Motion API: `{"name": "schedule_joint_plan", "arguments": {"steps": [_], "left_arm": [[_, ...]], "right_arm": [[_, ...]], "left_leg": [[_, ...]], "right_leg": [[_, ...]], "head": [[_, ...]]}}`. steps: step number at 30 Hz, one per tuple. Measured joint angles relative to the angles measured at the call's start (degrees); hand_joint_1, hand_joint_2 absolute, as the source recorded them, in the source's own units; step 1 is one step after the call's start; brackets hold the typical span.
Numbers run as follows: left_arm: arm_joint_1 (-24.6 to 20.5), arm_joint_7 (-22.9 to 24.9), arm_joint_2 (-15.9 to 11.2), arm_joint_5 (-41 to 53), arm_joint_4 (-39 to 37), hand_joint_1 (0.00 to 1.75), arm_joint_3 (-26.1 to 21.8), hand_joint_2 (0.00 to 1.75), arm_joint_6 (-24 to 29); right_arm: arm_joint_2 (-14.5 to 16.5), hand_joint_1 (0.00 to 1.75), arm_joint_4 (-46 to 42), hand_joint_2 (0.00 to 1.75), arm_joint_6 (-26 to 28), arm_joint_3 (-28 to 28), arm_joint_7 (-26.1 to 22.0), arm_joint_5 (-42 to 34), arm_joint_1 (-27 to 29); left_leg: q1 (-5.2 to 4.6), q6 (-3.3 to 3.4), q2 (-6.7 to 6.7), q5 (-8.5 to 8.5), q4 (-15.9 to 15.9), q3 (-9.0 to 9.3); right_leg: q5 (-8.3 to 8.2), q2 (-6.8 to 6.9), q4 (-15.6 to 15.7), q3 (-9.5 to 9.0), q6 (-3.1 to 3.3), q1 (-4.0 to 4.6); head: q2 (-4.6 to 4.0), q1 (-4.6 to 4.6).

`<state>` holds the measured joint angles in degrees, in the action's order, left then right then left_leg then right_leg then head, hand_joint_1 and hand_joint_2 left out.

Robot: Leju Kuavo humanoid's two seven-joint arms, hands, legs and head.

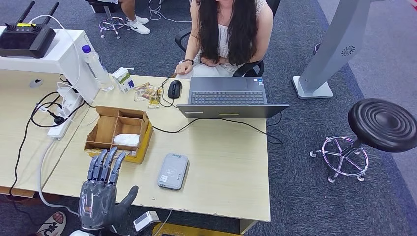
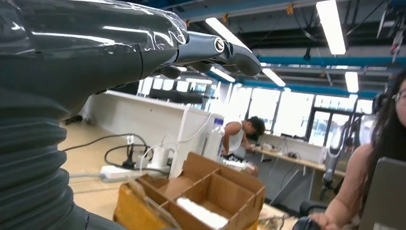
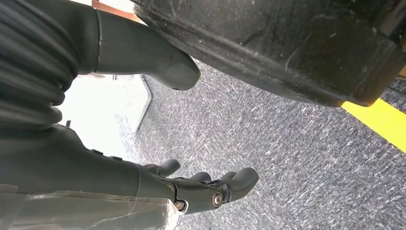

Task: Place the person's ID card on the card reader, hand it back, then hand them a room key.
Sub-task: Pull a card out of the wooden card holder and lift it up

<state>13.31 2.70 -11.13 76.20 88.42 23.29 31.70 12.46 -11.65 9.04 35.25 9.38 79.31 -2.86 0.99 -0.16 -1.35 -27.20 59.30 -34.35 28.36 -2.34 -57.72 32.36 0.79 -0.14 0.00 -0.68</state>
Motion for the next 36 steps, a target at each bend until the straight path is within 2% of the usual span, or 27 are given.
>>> {"name": "schedule_joint_plan", "arguments": {"steps": [5,8,19,36], "left_arm": [[0.64,3.77,-0.02,-2.65,-0.51,0.0,-0.05,1.75,-6.32],[0.1,5.78,0.23,-3.22,-2.43,0.0,-0.68,1.75,-7.86],[-6.81,1.95,4.47,-2.7,-14.85,0.0,-11.43,1.75,-4.87],[-12.82,-1.69,8.31,-1.11,-23.61,0.0,-17.56,1.75,-0.47]], "right_arm": [[0.01,0.0,0.0,1.75,0.2,0.15,0.14,0.26,0.0],[0.02,0.0,0.0,1.75,0.09,0.16,0.22,0.76,-0.01],[0.01,0.0,0.0,1.75,-0.84,0.1,0.15,3.1,-0.07],[0.0,0.0,0.0,1.75,-1.68,-0.72,0.13,4.7,-0.14]], "left_leg": [[0.0,0.0,0.0,0.0,0.0,0.0],[0.0,0.0,-0.01,0.0,0.0,0.0],[0.0,-0.03,-0.04,0.05,0.0,0.03],[0.0,-0.03,-0.05,0.06,0.01,0.02]], "right_leg": [[0.0,0.02,0.0,0.0,0.0,0.0],[0.0,0.03,0.0,0.0,0.0,0.0],[-0.02,0.07,-0.01,-0.05,0.02,0.0],[-0.02,0.08,-0.01,-0.04,0.02,0.0]], "head": [[0.0,0.0],[0.0,0.0],[0.0,0.0],[0.0,0.0]]}}
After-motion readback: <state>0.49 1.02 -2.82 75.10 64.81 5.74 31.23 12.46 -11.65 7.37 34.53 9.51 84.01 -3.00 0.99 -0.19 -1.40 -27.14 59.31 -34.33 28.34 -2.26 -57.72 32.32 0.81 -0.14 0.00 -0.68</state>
